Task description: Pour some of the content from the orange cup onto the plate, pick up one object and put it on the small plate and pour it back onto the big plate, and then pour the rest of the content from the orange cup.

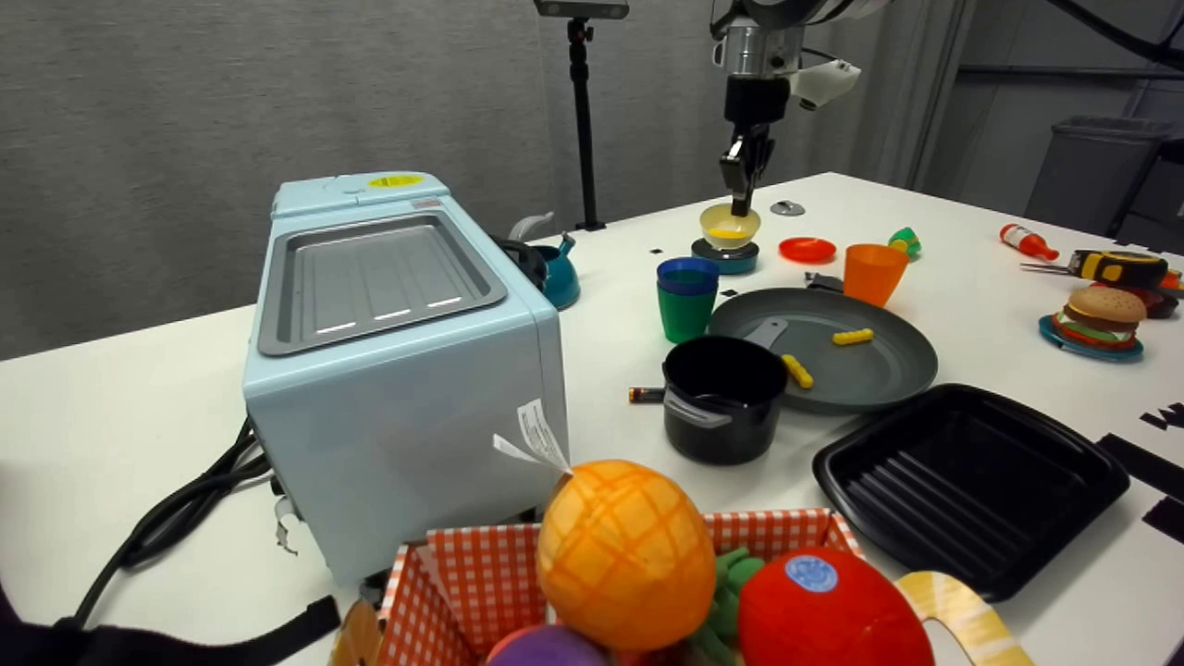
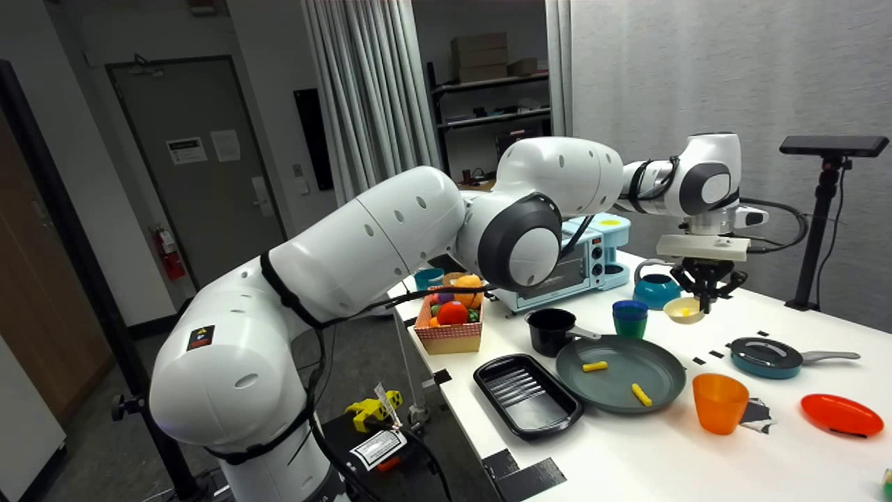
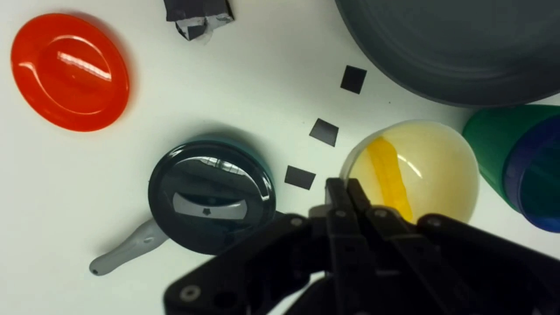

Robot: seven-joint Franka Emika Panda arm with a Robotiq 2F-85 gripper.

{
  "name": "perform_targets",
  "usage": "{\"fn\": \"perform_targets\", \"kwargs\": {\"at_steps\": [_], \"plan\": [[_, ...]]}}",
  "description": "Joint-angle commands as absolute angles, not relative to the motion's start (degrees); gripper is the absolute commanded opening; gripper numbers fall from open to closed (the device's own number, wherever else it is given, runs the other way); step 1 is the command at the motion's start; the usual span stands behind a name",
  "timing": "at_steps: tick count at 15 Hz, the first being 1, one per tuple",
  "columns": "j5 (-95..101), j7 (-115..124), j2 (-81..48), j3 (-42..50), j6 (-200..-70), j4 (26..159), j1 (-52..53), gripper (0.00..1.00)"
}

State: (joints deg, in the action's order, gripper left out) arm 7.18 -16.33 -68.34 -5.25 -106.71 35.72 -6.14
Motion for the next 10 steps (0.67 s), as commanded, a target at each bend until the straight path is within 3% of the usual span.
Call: {"fn": "perform_targets", "kwargs": {"at_steps": [1,10], "plan": [[6.84,-19.58,-61.78,-6.21,-103.52,45.12,-7.37,0.01],[8.43,-23.49,-50.13,-5.83,-107.35,67.55,-7.9,0.01]]}}
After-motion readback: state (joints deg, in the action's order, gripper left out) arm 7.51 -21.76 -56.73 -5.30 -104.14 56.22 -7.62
